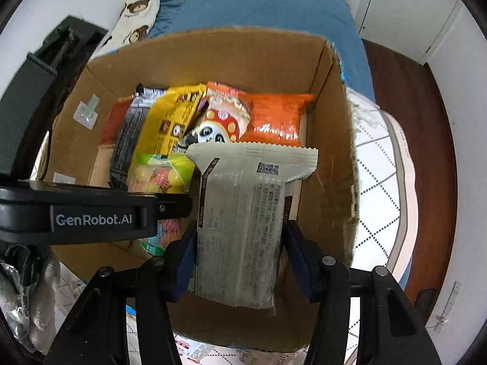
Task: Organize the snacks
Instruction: 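Carry both packets into the box and open both tools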
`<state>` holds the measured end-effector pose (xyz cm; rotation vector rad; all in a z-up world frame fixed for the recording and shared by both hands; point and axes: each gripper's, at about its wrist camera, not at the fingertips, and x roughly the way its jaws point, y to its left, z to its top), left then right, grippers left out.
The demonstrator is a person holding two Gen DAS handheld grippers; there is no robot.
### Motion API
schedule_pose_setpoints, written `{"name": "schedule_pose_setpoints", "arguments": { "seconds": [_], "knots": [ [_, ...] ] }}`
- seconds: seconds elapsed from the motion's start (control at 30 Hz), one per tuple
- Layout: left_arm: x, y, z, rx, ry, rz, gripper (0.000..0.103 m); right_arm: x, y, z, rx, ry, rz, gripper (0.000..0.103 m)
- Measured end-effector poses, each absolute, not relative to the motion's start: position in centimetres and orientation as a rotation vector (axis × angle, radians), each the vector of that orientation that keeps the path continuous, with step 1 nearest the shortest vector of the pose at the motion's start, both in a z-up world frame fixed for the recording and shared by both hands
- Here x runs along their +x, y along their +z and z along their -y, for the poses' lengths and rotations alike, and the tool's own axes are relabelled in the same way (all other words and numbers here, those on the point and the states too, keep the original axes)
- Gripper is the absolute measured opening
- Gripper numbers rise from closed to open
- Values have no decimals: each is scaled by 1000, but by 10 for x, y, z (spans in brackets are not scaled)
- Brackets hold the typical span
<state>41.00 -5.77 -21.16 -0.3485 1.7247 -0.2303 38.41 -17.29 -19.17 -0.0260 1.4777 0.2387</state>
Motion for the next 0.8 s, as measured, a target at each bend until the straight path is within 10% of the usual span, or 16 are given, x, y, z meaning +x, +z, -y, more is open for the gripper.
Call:
{"name": "schedule_pose_setpoints", "arguments": {
  "seconds": [0.1,0.23,0.8],
  "knots": [
    [410,-219,62,-309,-236,-1755,52,387,-204,176,-1,225,-1543,61],
    [408,-213,61,-297,-231,-1728,72,385,-205,177,-3,218,-1552,90],
    [389,-145,29,-171,-133,-1444,80,358,-160,182,19,165,-1417,92]
  ]
}}
